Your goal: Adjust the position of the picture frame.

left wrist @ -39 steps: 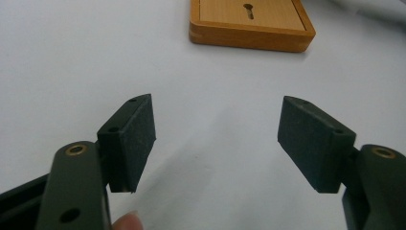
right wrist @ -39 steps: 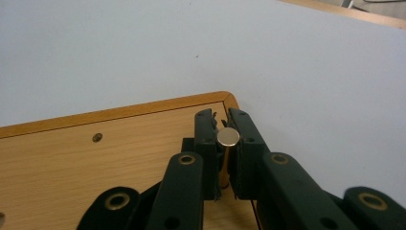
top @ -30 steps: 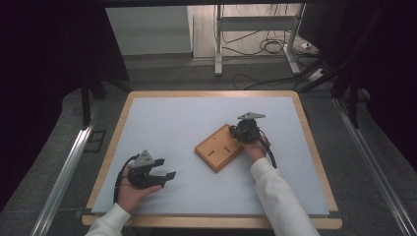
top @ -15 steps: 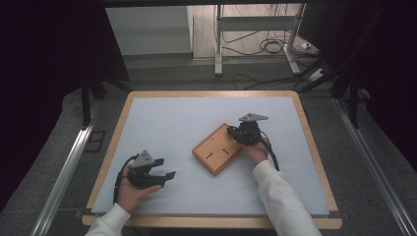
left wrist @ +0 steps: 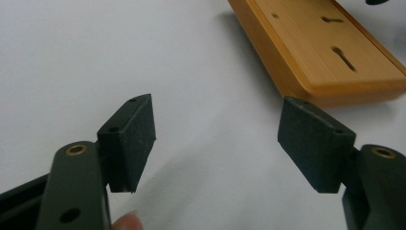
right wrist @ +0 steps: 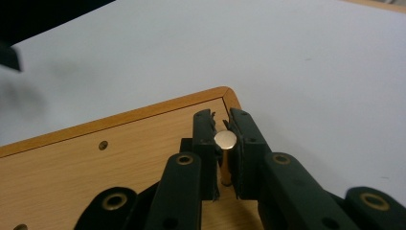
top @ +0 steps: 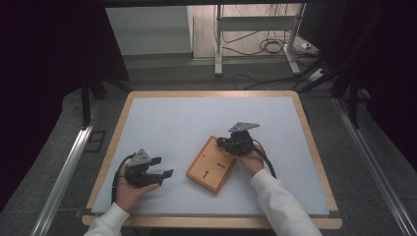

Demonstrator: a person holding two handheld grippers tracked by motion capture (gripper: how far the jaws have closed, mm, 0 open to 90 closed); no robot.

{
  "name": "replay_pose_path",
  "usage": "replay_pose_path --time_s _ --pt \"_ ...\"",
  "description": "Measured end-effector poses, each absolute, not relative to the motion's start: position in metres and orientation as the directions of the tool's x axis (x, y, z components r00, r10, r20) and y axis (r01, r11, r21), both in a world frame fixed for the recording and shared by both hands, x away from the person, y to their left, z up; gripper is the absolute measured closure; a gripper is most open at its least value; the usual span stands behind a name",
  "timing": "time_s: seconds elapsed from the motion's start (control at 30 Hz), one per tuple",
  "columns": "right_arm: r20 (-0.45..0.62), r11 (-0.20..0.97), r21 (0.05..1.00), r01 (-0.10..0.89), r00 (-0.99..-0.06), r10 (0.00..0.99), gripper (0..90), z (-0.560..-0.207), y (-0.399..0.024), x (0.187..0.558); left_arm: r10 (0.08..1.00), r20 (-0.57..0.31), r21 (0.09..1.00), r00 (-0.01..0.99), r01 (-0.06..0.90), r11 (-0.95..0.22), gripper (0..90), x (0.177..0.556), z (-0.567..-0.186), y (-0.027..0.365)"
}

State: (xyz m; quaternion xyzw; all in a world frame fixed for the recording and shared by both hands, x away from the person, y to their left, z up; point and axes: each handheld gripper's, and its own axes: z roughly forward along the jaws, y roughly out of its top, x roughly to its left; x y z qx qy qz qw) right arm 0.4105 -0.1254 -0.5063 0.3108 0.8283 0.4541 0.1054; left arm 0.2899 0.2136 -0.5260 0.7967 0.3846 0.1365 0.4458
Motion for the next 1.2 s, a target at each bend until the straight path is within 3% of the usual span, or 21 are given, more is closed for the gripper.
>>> replay_pose_path --time_s 0.5,1.03,1.13,1.2 --pt "0.137 0.450 0.806 0.384 -0.861 0.489 82.0 -0.518 -0.084 0.394 0.732 -0.125 0.811 0.670 0.494 -0.314 29.0 0.291 -0.527 0.213" --pt "0.130 0.477 0.785 0.395 -0.858 0.497 81.0 -0.524 -0.064 0.397 0.729 -0.121 0.804 0.674 0.497 -0.326 29.0 0.291 -0.529 0.212" --pt "0.170 0.444 0.783 0.435 -0.837 0.521 59.0 -0.520 -0.070 0.396 0.729 -0.123 0.802 0.673 0.500 -0.326 29.0 0.291 -0.529 0.213" --pt "0.144 0.444 0.789 0.425 -0.831 0.538 52.5 -0.514 -0.078 0.389 0.727 -0.123 0.801 0.675 0.500 -0.329 29.0 0.290 -0.529 0.213"
